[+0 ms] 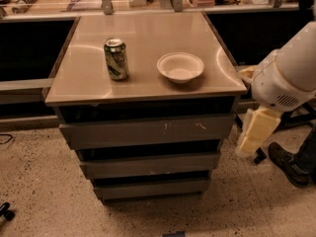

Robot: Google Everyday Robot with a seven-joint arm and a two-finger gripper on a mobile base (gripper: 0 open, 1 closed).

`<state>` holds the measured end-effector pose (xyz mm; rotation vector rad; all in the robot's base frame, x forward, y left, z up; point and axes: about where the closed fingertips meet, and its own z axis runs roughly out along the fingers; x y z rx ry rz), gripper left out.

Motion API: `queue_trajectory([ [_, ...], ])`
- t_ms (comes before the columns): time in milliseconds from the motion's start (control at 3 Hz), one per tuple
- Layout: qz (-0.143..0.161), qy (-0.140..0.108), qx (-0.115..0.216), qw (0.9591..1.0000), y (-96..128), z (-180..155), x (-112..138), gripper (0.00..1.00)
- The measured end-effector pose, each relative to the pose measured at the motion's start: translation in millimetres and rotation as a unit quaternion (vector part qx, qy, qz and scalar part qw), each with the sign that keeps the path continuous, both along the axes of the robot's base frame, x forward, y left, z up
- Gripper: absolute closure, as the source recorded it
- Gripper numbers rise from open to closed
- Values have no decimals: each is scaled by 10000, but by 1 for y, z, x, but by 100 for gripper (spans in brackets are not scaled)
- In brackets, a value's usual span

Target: Open middle drawer

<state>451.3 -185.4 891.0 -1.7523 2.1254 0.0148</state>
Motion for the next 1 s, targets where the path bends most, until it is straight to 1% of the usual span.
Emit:
queue_trajectory([
  [333, 265, 193, 206, 9993, 25, -72, 8, 0],
  [667, 393, 482, 234, 9978, 47, -146, 16, 0],
  [1000, 394, 481, 233, 9978, 47, -146, 16, 0],
])
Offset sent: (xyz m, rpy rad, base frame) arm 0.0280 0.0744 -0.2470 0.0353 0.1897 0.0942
